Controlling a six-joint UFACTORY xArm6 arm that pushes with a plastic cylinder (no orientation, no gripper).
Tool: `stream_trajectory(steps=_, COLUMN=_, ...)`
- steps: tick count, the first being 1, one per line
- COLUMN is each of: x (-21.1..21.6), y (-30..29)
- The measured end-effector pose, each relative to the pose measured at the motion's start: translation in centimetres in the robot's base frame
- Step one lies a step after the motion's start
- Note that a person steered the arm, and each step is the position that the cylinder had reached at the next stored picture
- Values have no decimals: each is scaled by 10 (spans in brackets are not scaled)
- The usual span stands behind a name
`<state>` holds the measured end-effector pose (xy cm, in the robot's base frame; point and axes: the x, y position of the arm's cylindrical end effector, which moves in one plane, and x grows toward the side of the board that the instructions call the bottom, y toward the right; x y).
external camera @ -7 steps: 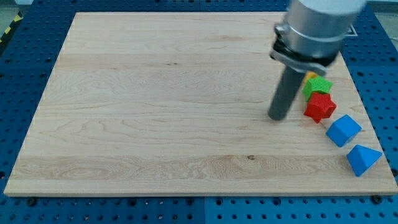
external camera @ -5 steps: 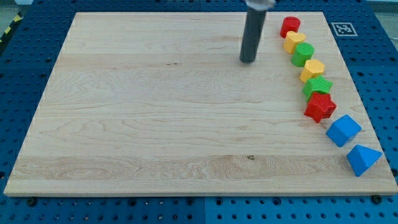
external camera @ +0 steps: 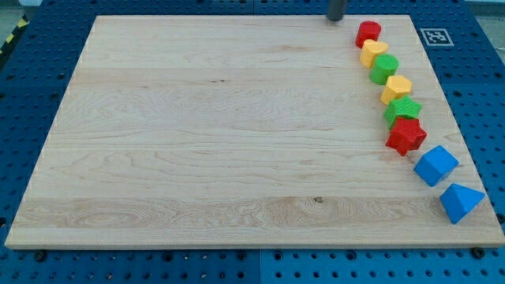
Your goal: Nudge the green star along with red star down a bit
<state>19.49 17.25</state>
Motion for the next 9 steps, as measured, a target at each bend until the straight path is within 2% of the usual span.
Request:
stream_trajectory(steps=1, x=3, y=39)
stream_trajectory(steps=2, x=34, y=56)
stream_trajectory(steps=5, x=161, y=111)
stream_trajectory(steps=7, x=229, y=84)
stream_trajectory(steps=9, x=237, y=70)
